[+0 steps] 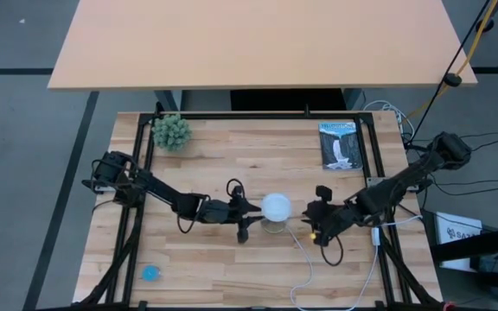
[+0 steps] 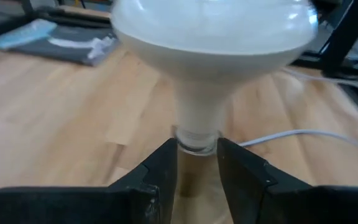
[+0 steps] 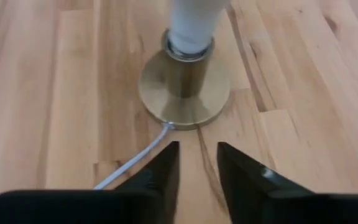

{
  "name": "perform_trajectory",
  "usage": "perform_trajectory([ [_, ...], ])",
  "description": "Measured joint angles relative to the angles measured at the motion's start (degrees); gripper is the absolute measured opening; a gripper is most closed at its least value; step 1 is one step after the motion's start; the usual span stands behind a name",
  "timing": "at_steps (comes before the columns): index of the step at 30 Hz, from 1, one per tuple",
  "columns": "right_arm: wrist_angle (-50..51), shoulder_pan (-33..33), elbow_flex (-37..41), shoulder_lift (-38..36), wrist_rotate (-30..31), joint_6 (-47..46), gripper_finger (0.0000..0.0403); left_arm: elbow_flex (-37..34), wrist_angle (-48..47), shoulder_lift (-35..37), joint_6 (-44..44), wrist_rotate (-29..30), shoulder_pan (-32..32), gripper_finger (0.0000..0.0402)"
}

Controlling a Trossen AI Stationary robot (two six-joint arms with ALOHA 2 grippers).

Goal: Screw lightbulb
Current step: Insert the lightbulb into the lamp

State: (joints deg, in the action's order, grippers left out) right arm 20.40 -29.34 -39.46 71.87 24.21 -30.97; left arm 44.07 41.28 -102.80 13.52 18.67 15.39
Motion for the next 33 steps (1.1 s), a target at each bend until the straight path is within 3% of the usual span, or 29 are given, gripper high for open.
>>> perform_trajectory([
  [8, -5.45, -5.16, 4.64, -0.06, 1.25, -3.71, 0.0009, 0.00, 0.41, 0.00, 2.58, -0.10, 0.93, 0.0117],
  [14, -28.82, -7.04, 13.30, -0.22, 0.83, 0.82, 0.0002, 0.00, 0.40, 0.00, 4.02, -2.03, 0.88, 0.0117],
  [19, -47.47, -0.75, 21.05, -2.42, -4.60, 10.40, 0.0001, 0.00, 0.42, 0.00, 4.24, -3.25, 0.98, 0.0117],
  [25, -49.69, 12.87, 26.31, -6.97, -16.34, 10.75, 0.0000, 0.00, 0.39, 0.00, 4.04, -3.25, 0.93, 0.0097],
  [33, -49.29, 16.26, 26.23, -7.03, -13.57, 8.22, 0.0000, 0.00, 0.37, 0.00, 4.00, -3.25, 0.94, 0.0006],
])
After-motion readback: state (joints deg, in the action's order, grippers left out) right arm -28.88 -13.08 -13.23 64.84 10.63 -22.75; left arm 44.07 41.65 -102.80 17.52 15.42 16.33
